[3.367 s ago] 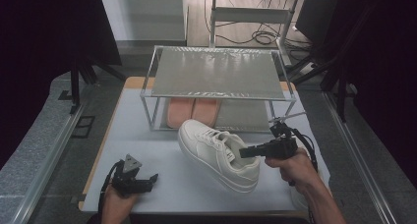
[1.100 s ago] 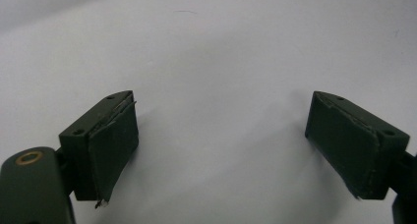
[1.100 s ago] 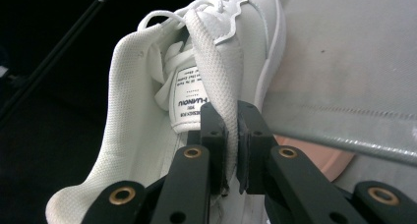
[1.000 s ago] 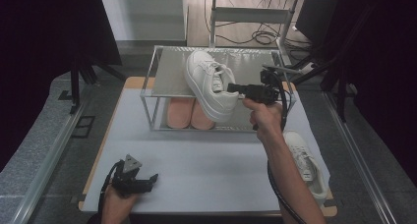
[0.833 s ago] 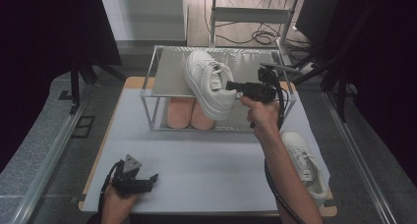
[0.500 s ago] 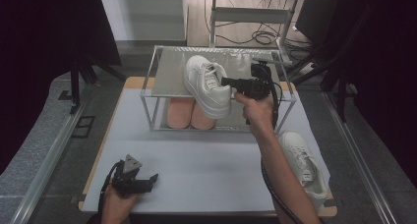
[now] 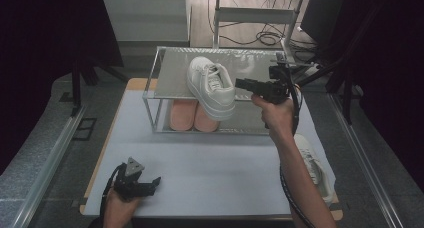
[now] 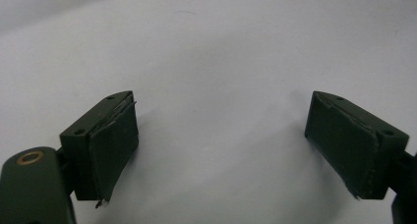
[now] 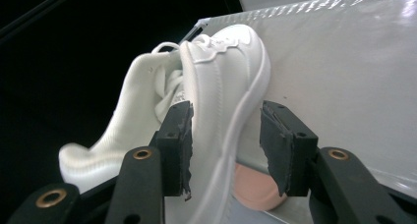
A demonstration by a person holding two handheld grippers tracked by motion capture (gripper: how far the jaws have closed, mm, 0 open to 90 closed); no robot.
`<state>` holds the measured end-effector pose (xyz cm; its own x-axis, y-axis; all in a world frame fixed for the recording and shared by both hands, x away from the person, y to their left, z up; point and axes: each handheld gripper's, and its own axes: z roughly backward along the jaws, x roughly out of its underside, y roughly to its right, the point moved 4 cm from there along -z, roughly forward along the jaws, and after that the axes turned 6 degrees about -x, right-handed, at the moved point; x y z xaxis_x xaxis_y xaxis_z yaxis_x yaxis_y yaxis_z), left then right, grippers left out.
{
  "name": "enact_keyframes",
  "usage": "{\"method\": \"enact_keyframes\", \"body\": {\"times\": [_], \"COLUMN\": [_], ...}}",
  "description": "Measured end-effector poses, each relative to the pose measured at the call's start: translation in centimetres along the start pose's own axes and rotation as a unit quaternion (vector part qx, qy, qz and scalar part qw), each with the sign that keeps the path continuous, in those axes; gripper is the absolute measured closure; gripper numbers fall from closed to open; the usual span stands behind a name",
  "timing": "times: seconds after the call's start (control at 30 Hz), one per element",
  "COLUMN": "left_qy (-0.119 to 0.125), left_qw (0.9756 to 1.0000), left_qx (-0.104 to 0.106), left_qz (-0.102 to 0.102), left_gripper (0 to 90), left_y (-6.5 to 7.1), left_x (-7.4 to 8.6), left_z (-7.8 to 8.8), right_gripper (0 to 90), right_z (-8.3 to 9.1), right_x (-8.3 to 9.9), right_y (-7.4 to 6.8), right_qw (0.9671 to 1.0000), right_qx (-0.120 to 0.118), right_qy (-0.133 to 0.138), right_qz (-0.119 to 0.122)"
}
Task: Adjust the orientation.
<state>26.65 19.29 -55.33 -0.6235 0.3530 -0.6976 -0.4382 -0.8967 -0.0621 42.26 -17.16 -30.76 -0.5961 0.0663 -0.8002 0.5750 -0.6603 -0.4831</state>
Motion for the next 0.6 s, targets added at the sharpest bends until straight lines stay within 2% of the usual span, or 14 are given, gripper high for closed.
{"method": "enact_keyframes", "body": {"times": [0.2,0.3,0.4,0.5,0.6], "left_qy": [0.000,0.002,0.002,0.002,0.002], "left_qw": [1.0000,1.0000,1.0000,1.0000,1.0000], "left_qx": [0.000,0.000,0.000,0.000,-0.001], "left_qz": [0.000,0.001,0.001,0.001,0.001], "left_gripper": [13.0,13.1,13.1,13.0,13.1], "left_y": [0.0,0.0,0.0,0.0,0.0], "left_x": [0.0,0.0,0.0,0.0,0.0], "left_z": [0.0,0.0,0.0,0.0,0.0], "right_gripper": [55.9,57.3,63.2,73.0,80.8], "right_z": [2.0,2.7,3.1,3.3,3.4], "right_x": [1.0,2.0,3.2,4.4,5.7], "right_y": [0.5,0.4,0.4,0.2,-0.3], "right_qw": [0.9998,0.9994,0.9993,0.9990,0.9978], "right_qx": [-0.007,0.002,-0.009,-0.017,-0.031], "right_qy": [0.006,0.003,0.000,-0.003,-0.007], "right_qz": [0.016,0.034,0.037,0.042,0.058]}}
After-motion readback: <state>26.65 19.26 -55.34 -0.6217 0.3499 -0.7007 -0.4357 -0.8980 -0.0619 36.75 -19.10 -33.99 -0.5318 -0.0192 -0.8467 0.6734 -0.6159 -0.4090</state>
